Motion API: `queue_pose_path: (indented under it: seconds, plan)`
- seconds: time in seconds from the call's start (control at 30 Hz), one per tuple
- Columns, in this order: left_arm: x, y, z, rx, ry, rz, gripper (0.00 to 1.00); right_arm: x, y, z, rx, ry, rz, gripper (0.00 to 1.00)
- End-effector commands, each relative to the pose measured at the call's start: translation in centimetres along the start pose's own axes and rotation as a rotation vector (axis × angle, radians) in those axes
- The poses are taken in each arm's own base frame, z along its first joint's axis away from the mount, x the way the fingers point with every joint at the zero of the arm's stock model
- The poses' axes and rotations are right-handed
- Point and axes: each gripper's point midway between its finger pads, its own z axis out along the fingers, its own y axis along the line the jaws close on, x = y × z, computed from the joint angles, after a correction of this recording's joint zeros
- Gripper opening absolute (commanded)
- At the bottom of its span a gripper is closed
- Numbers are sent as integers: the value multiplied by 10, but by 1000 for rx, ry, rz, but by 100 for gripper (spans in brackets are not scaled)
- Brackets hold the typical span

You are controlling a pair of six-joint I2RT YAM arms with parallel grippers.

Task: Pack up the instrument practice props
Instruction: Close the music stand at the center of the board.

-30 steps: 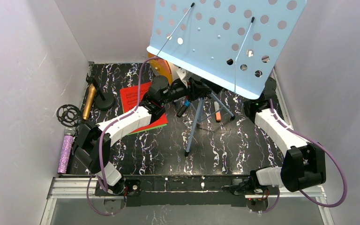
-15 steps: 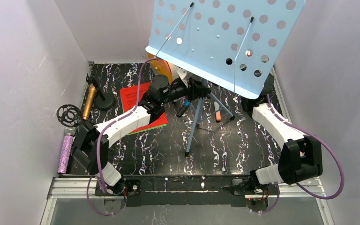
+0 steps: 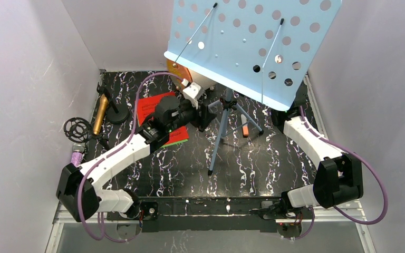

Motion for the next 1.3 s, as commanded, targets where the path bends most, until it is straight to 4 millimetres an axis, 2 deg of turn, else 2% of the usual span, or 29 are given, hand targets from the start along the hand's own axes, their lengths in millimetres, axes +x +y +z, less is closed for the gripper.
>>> queue_pose_path:
  seconds: [0.0, 0.03, 0.13, 0.33, 0.43, 0.57, 0.67, 0.73, 0.83, 0.97, 1.27]
  plan:
    - [41, -15, -18, -82, 91, -53, 56, -1, -4, -6, 32, -16, -58, 1]
    - [51, -18, -20, -104, 97, -49, 56, 0, -5, -7, 36, -15, -58, 1]
    - [62, -30, -19, -129, 69, -64, 56, 2, -6, -7, 46, -18, -62, 1]
    - [70, -39, -3, -161, 23, -100, 56, 0, -7, -7, 53, -14, -83, 1]
    - [72, -40, 10, -167, 22, -103, 53, 1, -8, -7, 61, -7, -89, 1]
    - [81, -42, 25, -165, 26, -106, 44, 4, -7, -10, 67, -1, -88, 1]
    - [84, -45, 33, -144, 35, -83, 22, 8, -6, -12, 72, 8, -83, 1]
    - [76, -48, 33, -127, 14, -66, 9, 11, -5, -13, 69, 16, -80, 1]
    - [49, -53, 30, -101, -51, -36, 1, 17, -2, -15, 63, 33, -71, 1]
    - [21, -55, 28, -99, -106, -2, 0, 23, 3, -18, 49, 47, -56, 1]
    - [-25, -68, 42, -55, -199, 0, 0, 33, 21, -20, 26, 73, -43, 1]
